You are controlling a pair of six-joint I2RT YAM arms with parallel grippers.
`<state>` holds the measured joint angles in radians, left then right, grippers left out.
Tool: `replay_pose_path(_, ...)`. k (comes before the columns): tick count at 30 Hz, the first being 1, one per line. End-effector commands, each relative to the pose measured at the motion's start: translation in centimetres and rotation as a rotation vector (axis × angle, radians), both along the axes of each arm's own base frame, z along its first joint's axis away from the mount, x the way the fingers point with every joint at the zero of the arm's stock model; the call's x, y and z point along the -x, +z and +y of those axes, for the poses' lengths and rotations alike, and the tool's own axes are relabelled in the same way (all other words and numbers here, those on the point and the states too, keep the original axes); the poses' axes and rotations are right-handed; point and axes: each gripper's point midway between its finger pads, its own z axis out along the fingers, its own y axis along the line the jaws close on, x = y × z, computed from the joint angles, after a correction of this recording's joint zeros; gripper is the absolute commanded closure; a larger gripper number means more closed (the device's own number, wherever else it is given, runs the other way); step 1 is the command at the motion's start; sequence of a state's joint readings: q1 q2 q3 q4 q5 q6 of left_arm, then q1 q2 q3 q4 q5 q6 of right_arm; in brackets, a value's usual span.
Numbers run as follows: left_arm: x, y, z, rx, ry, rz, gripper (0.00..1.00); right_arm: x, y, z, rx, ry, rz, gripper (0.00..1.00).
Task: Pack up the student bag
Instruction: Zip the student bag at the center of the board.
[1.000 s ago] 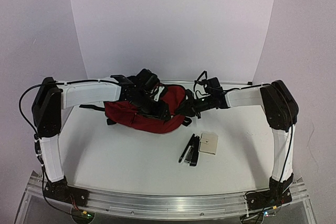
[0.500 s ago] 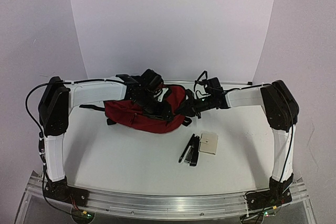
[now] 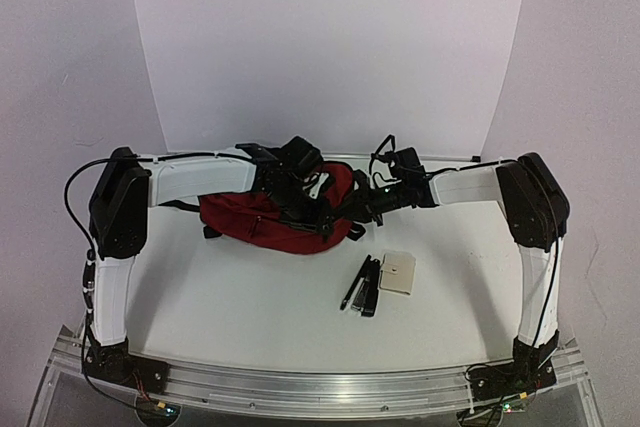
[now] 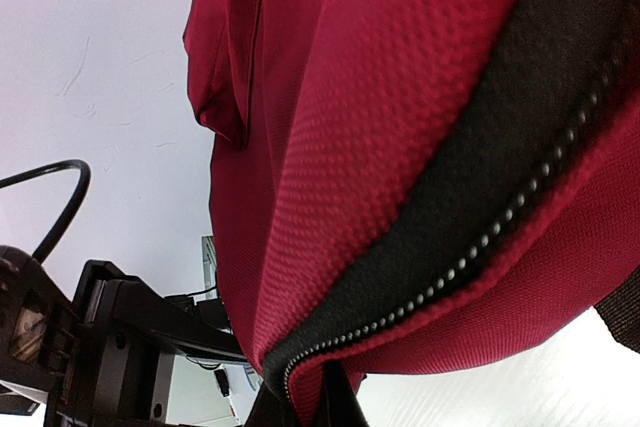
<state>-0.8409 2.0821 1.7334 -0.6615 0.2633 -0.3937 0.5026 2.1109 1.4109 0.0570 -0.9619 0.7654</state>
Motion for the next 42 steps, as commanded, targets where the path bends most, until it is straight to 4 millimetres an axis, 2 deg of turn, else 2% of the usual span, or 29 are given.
replay_pose_path(1,-1.2,-0.4,0.5,-0.075,0.034,-0.034,0.65,0.0,4.7,0.4,-0.076,0.023,-0.097,1.00)
replay_pose_path(7,-1.6,-1.0,2.0,-0.147,0.088,-0.055,0.72,0.1,4.9,0.5,-0.079,0.026,-0.098,1.00)
replay_pose_path(13,-2.3,0.0,3.5,-0.175,0.160,-0.105,0.84,0.1,4.8,0.4,-0.080,0.028,-0.094,1.00)
replay_pose_path(18,-2.4,0.9,4.6,-0.183,0.205,-0.133,0.98,0.1,4.6,0.4,-0.079,0.030,-0.092,1.00)
replay_pose_path(25,-1.4,1.3,6.2,-0.182,0.219,-0.131,1.00,0.0,4.4,0.4,-0.078,0.029,-0.088,1.00)
replay_pose_path(27,-0.5,2.2,5.2,-0.107,0.167,-0.132,0.96,-0.1,4.4,0.4,-0.079,0.029,-0.087,1.00)
replay_pose_path(29,0.8,3.4,4.2,-0.012,0.118,-0.143,0.84,-0.1,4.4,0.5,-0.079,0.027,-0.083,1.00)
replay_pose_path(33,2.5,5.6,3.4,0.118,0.074,-0.200,0.58,-0.2,4.4,0.5,-0.081,0.025,-0.076,1.00)
replay_pose_path(38,3.0,4.3,2.2,0.090,0.025,-0.189,0.54,-0.4,4.3,0.6,-0.081,0.017,-0.064,1.00)
replay_pose_path(42,1.9,3.1,0.5,0.068,0.037,-0.199,0.54,-0.4,4.3,0.6,-0.083,0.007,-0.052,1.00)
